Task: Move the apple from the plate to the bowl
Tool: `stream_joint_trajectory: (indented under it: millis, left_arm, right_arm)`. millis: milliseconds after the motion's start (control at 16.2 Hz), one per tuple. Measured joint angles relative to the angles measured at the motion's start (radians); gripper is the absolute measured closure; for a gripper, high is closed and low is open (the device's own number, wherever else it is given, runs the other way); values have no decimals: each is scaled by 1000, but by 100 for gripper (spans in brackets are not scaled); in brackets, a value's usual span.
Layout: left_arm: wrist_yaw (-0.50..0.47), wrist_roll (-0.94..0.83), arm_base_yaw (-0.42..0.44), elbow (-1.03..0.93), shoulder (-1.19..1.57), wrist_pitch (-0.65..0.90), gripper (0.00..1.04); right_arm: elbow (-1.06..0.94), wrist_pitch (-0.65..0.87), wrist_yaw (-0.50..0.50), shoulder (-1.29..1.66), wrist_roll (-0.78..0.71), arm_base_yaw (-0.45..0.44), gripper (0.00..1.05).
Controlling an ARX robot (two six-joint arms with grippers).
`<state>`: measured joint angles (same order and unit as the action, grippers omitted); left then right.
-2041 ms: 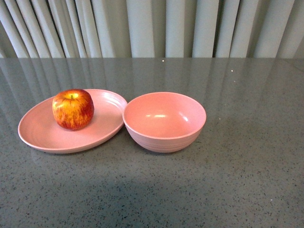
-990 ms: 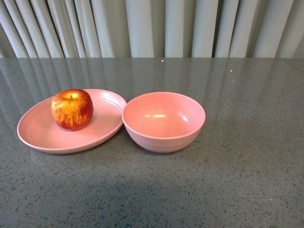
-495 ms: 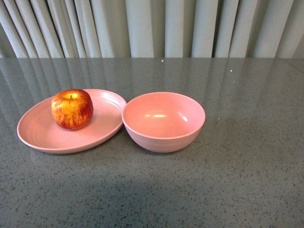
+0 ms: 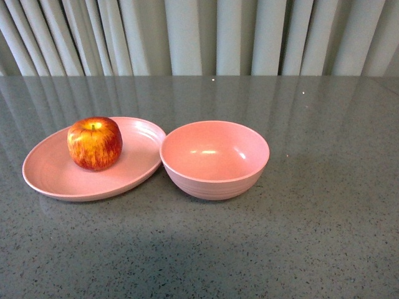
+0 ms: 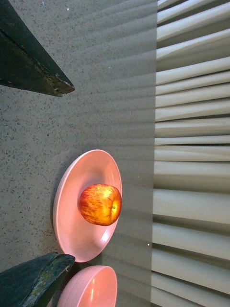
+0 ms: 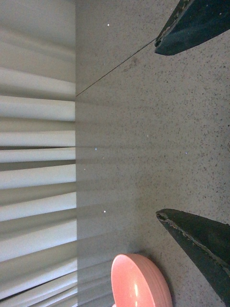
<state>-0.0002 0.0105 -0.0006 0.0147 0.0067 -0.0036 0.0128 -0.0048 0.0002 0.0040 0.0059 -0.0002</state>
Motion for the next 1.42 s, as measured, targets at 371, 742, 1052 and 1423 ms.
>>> stream_joint_trajectory:
  millis: [371,742,1052,1423]
  left_arm:
    - [-106,12,-43,56,87,-166,7]
    - [5,11,-28,144,441,198,7]
    - [122,8,-63,488,1168,439,7]
    - [107,-11,-110,773,1559,349,7]
  right_arm:
    - [0,0,0,0,0,0,7]
    - [0,0,0,0,0,0,7]
    - [0,0,0,0,0,0,7]
    - [0,0,0,0,0,0,7]
